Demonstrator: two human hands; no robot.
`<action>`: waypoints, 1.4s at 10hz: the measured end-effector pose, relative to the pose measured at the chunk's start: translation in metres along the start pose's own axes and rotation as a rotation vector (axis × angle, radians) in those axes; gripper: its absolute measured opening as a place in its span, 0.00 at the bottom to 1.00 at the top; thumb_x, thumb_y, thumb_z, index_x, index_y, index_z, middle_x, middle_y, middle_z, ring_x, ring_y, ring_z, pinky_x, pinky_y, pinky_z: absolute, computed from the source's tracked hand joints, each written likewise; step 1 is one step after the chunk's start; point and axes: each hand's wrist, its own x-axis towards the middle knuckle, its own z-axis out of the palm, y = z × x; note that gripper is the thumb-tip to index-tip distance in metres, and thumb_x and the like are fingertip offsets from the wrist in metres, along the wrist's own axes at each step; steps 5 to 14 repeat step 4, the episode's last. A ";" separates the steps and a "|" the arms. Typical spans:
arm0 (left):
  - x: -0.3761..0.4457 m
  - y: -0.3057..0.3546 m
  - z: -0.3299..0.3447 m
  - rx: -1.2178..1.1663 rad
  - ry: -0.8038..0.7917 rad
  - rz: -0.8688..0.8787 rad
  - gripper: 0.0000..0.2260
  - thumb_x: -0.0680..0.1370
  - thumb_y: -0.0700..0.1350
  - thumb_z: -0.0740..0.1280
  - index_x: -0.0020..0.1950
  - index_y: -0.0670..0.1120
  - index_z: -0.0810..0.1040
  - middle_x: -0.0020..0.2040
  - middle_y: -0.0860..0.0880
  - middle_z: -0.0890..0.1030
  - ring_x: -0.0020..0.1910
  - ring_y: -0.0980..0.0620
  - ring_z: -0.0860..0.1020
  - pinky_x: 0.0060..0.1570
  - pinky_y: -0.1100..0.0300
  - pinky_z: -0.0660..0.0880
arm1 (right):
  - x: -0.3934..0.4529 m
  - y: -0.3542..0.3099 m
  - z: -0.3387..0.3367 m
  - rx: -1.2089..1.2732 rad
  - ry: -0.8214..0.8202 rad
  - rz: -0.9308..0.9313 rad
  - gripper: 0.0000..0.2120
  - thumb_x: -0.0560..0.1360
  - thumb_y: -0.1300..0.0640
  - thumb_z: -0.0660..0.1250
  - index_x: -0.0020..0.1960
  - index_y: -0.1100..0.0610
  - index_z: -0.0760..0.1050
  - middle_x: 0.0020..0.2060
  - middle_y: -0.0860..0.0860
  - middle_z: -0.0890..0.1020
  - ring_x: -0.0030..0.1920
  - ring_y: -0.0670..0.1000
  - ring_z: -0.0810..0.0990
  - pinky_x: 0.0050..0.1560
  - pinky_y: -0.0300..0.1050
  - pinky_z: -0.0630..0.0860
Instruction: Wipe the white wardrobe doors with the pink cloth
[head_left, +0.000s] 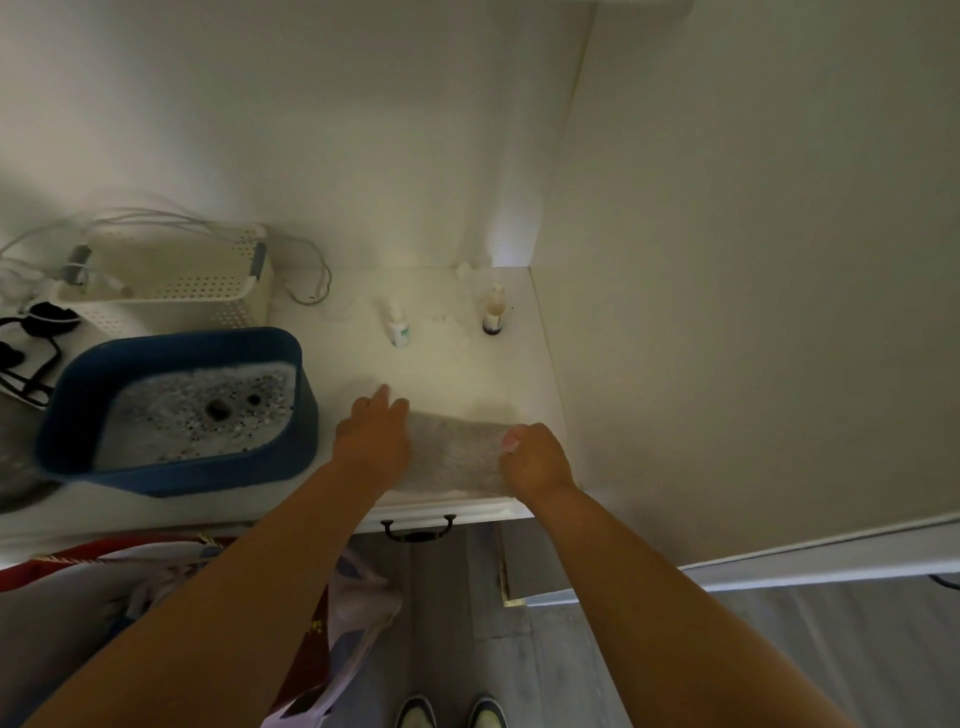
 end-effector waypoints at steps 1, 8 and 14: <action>0.004 0.009 0.001 -0.058 -0.154 0.124 0.20 0.83 0.45 0.59 0.75 0.47 0.67 0.75 0.45 0.68 0.70 0.46 0.70 0.67 0.52 0.70 | -0.009 -0.005 0.002 -0.007 -0.077 -0.036 0.11 0.78 0.66 0.64 0.59 0.67 0.78 0.58 0.60 0.79 0.60 0.58 0.78 0.51 0.41 0.72; -0.046 0.012 -0.084 -0.594 0.215 0.196 0.11 0.81 0.46 0.67 0.62 0.46 0.80 0.56 0.50 0.82 0.52 0.53 0.80 0.54 0.64 0.74 | -0.043 -0.054 -0.065 0.260 0.067 -0.240 0.11 0.80 0.59 0.66 0.61 0.55 0.78 0.57 0.48 0.79 0.52 0.47 0.78 0.51 0.39 0.74; -0.046 0.012 -0.084 -0.594 0.215 0.196 0.11 0.81 0.46 0.67 0.62 0.46 0.80 0.56 0.50 0.82 0.52 0.53 0.80 0.54 0.64 0.74 | -0.043 -0.054 -0.065 0.260 0.067 -0.240 0.11 0.80 0.59 0.66 0.61 0.55 0.78 0.57 0.48 0.79 0.52 0.47 0.78 0.51 0.39 0.74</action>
